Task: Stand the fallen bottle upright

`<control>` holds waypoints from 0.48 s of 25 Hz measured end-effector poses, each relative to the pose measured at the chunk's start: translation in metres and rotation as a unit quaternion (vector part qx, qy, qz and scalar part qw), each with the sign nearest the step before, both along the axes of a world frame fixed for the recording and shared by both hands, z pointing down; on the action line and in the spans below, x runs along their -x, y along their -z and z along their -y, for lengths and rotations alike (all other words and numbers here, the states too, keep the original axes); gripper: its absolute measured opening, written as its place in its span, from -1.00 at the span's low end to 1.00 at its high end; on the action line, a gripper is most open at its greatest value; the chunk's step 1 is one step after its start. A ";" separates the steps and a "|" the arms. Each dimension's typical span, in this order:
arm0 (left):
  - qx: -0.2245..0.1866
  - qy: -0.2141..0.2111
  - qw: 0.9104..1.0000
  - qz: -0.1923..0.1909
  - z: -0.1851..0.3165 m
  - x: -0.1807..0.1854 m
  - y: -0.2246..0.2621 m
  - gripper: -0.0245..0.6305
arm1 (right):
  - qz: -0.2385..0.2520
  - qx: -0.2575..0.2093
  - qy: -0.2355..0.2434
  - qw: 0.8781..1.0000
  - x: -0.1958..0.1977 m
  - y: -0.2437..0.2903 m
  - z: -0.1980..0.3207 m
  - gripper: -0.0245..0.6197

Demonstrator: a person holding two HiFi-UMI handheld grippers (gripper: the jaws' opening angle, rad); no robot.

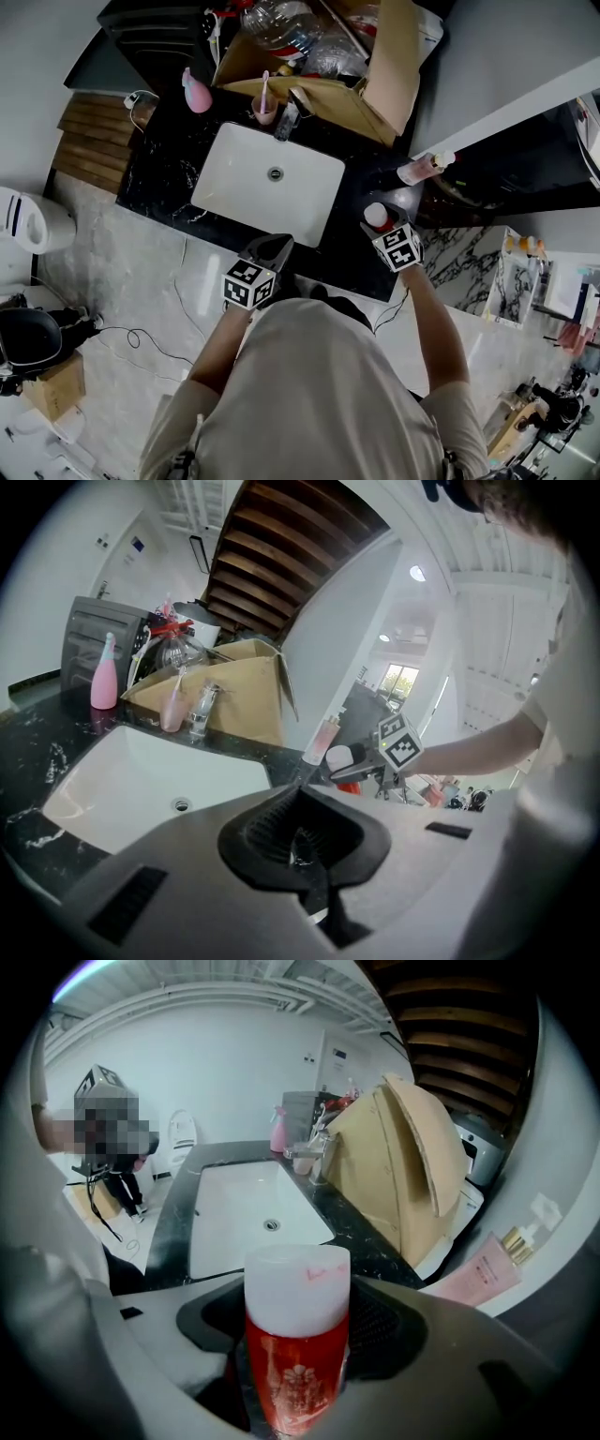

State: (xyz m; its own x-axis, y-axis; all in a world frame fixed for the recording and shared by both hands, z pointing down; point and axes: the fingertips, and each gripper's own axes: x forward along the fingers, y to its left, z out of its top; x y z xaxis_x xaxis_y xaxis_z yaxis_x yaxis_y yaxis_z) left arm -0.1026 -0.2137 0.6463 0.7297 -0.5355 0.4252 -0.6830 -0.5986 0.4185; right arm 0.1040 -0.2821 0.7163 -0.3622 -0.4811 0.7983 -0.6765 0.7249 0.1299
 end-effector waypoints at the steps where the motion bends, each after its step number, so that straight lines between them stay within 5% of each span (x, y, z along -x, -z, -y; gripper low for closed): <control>1: -0.001 -0.001 1.000 0.000 -0.002 -0.001 0.001 -0.90 | 0.004 -0.007 -0.002 1.000 -0.001 0.003 0.001 0.01; 12: -0.006 -0.007 1.000 0.003 -0.013 -0.007 0.008 -0.90 | 0.048 -0.034 -0.054 0.997 -0.015 0.032 0.007 0.01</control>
